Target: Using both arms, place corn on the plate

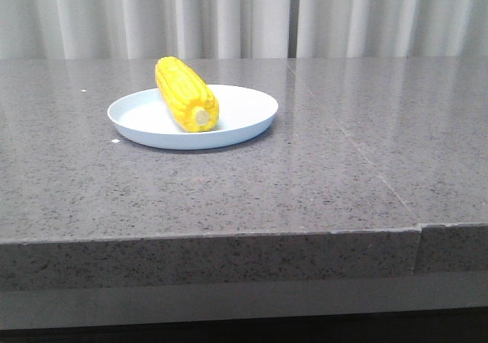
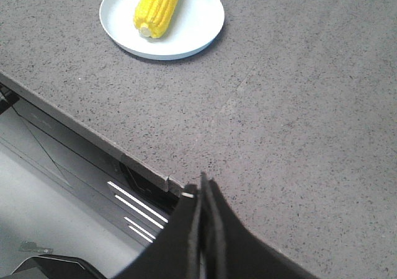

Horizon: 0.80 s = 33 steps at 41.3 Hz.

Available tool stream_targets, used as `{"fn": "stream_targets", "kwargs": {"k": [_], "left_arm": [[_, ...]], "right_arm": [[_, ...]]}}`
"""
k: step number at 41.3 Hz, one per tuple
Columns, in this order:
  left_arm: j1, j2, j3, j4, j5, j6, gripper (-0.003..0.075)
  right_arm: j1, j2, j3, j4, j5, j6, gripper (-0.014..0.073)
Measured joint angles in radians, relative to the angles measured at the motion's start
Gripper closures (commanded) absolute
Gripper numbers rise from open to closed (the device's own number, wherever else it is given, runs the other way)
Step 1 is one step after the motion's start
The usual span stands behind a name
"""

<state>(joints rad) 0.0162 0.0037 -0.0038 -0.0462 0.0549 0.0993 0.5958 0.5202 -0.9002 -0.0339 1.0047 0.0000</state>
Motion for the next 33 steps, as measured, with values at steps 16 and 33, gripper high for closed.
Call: {"fn": "stream_targets", "kwargs": {"k": [16, 33], "left_arm": [[-0.002, -0.006, 0.009, -0.007, -0.055, 0.000, 0.0740], [-0.002, -0.006, 0.009, -0.007, -0.055, 0.000, 0.0740]], "right_arm": [[0.000, 0.000, 0.002, -0.002, 0.000, 0.005, 0.0662], [0.000, 0.000, 0.003, -0.002, 0.000, 0.005, 0.0662]]}}
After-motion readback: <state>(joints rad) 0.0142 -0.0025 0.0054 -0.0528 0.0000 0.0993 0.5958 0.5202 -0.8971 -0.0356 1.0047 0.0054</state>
